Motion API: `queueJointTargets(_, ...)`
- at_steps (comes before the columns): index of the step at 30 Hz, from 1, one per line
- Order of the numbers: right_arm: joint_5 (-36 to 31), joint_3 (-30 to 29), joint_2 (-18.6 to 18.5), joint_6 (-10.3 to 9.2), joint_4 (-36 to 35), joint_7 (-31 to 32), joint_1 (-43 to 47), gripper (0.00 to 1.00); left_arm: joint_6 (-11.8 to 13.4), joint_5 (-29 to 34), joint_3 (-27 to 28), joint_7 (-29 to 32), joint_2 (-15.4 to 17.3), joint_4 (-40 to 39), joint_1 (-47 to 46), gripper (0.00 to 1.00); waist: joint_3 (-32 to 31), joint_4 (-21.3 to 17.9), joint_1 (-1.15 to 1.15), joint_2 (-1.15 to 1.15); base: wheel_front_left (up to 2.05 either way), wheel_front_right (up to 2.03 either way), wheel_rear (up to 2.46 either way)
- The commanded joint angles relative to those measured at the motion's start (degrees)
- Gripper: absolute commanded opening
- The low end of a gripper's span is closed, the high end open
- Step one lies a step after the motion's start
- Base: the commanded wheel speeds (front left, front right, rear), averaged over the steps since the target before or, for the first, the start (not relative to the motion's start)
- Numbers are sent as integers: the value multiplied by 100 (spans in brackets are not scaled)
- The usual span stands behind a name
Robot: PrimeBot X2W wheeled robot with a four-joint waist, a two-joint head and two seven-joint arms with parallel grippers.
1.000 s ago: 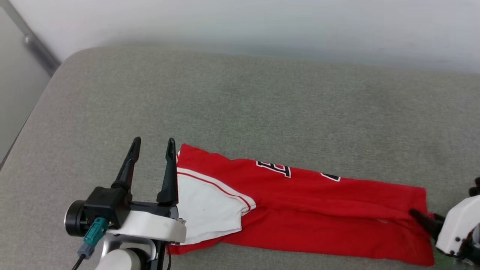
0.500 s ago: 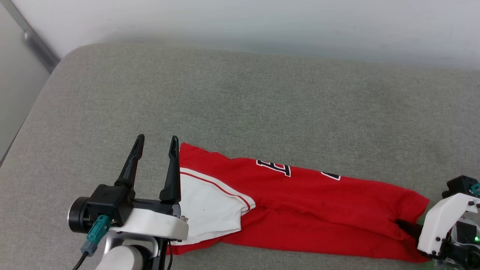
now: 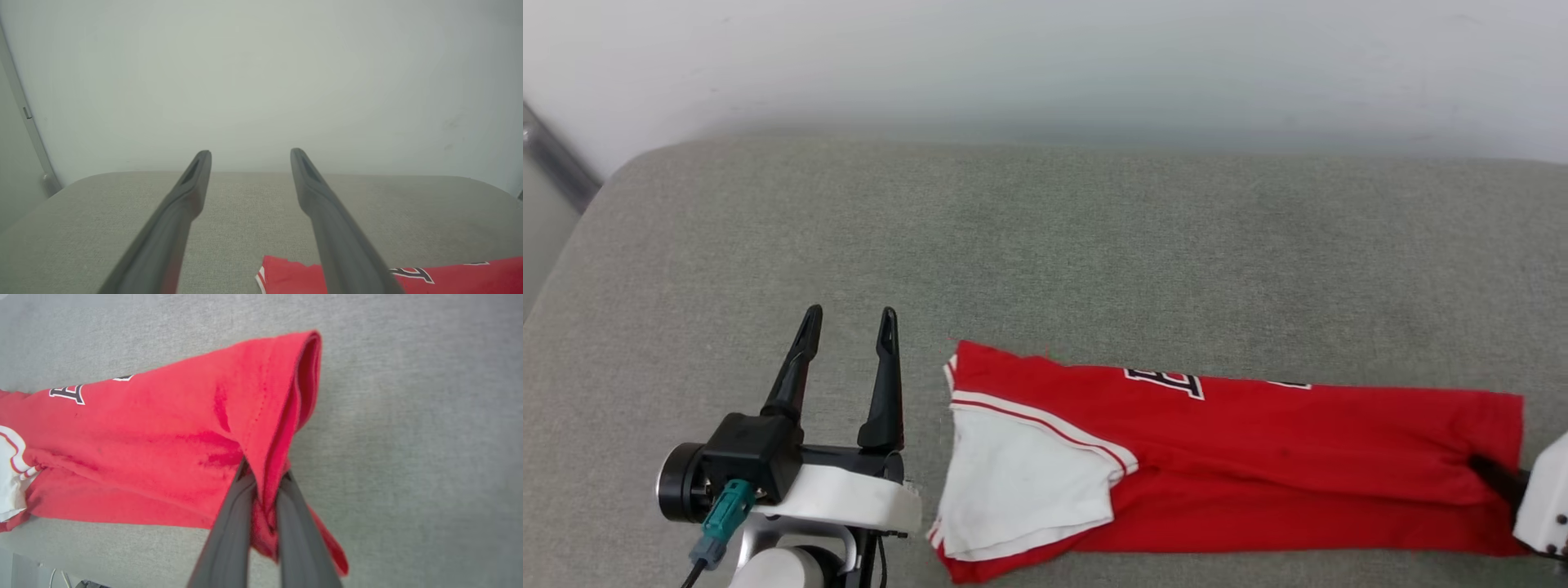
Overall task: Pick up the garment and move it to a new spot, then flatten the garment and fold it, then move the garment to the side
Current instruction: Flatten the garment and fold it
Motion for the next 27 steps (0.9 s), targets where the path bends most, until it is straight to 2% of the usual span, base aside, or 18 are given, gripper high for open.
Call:
queueJointTargets(1, -79, -193, -46, -4, -39, 43, 93, 0, 28, -9, 11, -9, 17, -24, 79, 100, -29, -61, 0, 0, 0, 0, 0)
queueJointTargets(5, -143, -964, -80, -4, -94, 191, 289, 0, 8, -49, 4, -29, 13, -4, 105, 100, -52, -134, 0, 0, 0, 0, 0)
queueJointTargets(8, -139, -1469, 41, -3, -124, 355, 332, 0, 9, -50, 0, -44, 35, 34, 132, 100, -58, -175, 0, 0, 0, 0, 0)
queueJointTargets(10, 116, -1765, 292, -3, -100, 568, 217, 0, 6, -29, -12, -43, 60, 51, 135, 100, -58, -194, 0, 0, 0, 0, 0)
queueJointTargets(11, 517, -2015, 599, -3, -106, 860, 16, 0, 15, 6, -35, -22, 83, 73, 119, 100, -60, -197, 0, 0, 0, 0, 0)
queueJointTargets(13, 988, -2181, 952, -3, -96, 1237, -133, 0, 9, 9, -40, -15, 96, 81, 94, 100, -63, -185, 0, 0, 0, 0, 0)
queueJointTargets(16, 1619, -2272, 1425, -3, -85, 1803, -292, 0, -8, 17, -56, 19, 117, 94, 48, 100, -67, -140, 0, 0, 0, 0, 0)
queueJointTargets(21, 2554, -2153, 1747, -3, 186, 2364, -563, 0, -20, 21, -111, 63, 114, 97, -6, 100, -65, -6, 0, 0, 0, 0, 0)
queueJointTargets(26, 3466, -1233, 1768, -3, 707, 1911, -803, 0, -43, -14, -169, 107, 64, 118, -56, 100, -30, 159, 0, 0, 0, 0, 0)
queueJointTargets(27, 3466, -1233, 1768, -3, 707, 1911, -803, 0, -43, -14, -169, 107, 64, 118, -56, 100, -30, 159, 0, 0, 0, 0, 0)
